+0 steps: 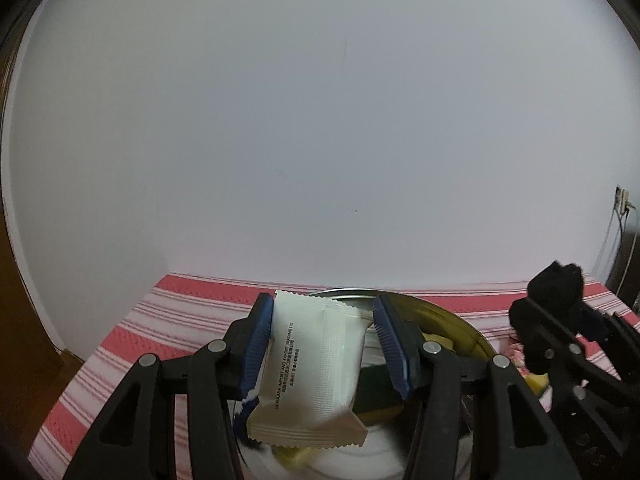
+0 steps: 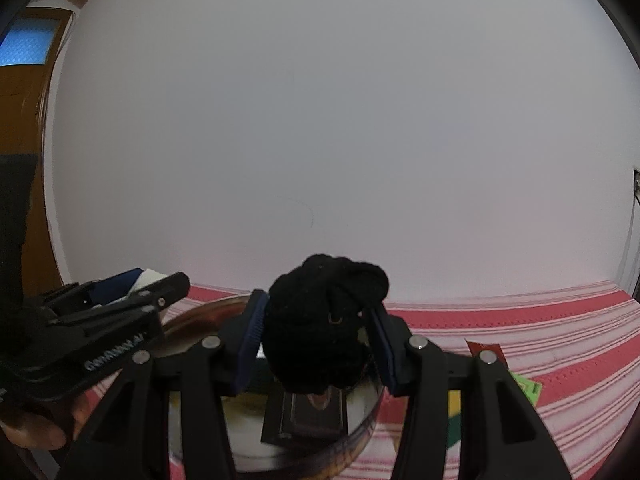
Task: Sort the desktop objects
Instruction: 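Carry the black hair tie and white packet over the metal tin with both tools, then open the left tool to drop the white packet while the right tool drops the black hair tie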
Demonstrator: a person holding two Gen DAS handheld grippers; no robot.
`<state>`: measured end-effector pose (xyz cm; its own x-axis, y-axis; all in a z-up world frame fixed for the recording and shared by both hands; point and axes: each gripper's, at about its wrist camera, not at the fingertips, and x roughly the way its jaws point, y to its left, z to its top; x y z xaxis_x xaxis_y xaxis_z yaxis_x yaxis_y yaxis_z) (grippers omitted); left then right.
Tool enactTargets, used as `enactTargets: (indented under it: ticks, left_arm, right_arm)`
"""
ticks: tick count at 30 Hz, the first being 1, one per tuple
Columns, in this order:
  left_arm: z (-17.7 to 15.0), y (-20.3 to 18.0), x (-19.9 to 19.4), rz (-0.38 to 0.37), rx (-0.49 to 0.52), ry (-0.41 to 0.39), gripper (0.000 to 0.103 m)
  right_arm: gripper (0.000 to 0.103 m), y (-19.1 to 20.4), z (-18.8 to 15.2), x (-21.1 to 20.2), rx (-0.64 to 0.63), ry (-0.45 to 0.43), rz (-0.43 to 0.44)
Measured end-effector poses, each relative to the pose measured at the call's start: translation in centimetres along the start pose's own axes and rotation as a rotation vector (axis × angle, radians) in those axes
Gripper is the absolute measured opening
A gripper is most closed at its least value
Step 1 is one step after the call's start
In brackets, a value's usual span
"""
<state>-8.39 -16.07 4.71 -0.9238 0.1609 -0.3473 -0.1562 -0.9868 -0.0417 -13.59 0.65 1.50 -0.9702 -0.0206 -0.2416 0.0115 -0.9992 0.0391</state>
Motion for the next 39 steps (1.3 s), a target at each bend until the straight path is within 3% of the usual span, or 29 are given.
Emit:
enactTargets:
  ticks: [7,14,19,22,24,28,39]
  left_arm:
    - [0.7,0.3,3.3,0.015,-0.058,0.053,0.054]
    - [-0.4,0.4,3.8,0.041,-0.059,0.069,0.054]
    - [-0.5,0.2,4.6,0.102,-0.008,0.084,0.054]
    - [-0.6,0.4,4.6,0.103,-0.011,0.096,0.054]
    - [-0.7,0.4,4.7,0.109,-0.02,0.104,0.054]
    - [-0.9,0.9,5.0,0.106,-0.045,0.126,0.054]
    - [-1.0,0.5,5.0,0.099,-0.038,0.15,0.054]
  right_arm:
    - [0.049,-0.4,1.7,3.4,0.008,0.033,-0.014]
    - [0.049,-0.5,1.9,5.6,0.015,0.057,-0.039]
    - [0.049,0.2,2.6,7.0,0.038,0.089,-0.024]
    - [0.049,0.7,2.8,7.1,0.023,0.102,-0.015]
    - [0.049,-2.3,3.8,8.7,0.016,0.13,-0.009]
    - [0.049,-3.6,4.7,10.3,0.01,0.164,-0.01]
    - [0.049,-2.2,5.2,12.3,-0.001,0.243,-0.018]
